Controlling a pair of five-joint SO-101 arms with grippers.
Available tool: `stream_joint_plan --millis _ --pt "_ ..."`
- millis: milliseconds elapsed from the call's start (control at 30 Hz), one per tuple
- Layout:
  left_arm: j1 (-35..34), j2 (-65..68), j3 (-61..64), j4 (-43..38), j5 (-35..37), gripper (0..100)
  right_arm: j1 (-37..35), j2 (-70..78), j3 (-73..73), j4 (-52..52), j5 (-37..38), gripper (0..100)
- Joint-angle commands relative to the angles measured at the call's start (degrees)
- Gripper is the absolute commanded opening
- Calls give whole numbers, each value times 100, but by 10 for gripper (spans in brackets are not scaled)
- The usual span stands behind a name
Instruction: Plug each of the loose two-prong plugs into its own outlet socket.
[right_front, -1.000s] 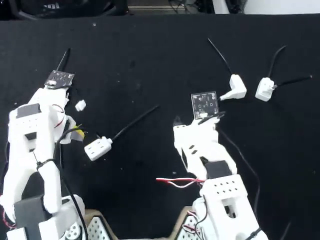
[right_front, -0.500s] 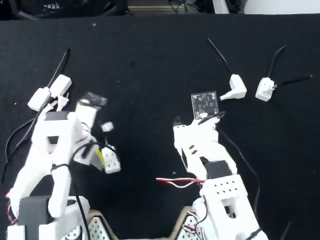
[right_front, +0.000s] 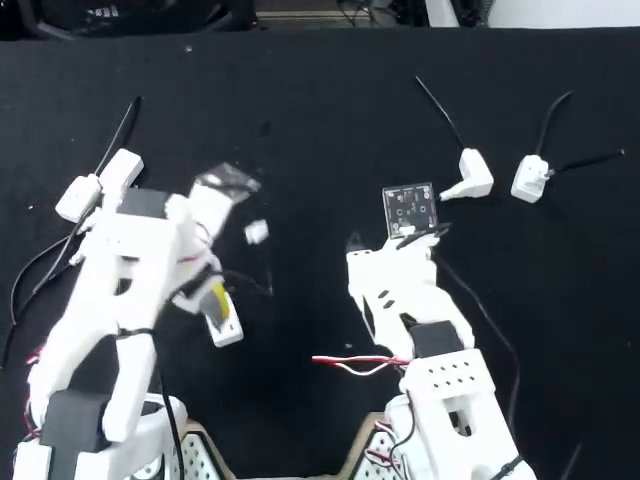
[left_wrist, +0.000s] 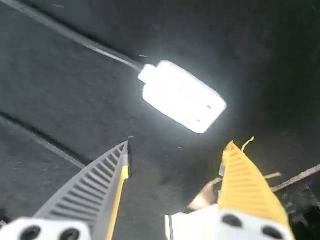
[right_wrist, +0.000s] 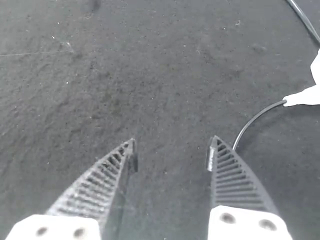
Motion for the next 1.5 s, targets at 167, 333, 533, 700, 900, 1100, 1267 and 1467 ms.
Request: stream_joint_plan --millis 167,333,533,700,900,1100,1267,1467 --pt "-1095 -9 171 -185 -1495 296 105 -127 -365 -123 -26 219" --pt "-866 -62 1288 -1389 -1011 296 105 -127 -374 -123 -26 219" --pt "453 -70 2026 -2576 193 296 105 -127 -365 -123 -26 219" --pt "1244 -9 2105 -3446 941 296 105 -127 -356 -123 -18 219" --pt "1305 -44 2316 -4273 1714 296 105 -127 -356 -123 -18 219" --pt "1121 -202 1657 -3499 1749 296 105 -127 -356 -114 -18 219" --pt "242 -114 787 -3253 1846 296 105 -127 -356 -114 -18 219" --pt "-505 1037 725 -3727 1846 296 105 -127 -347 -88 -26 219"
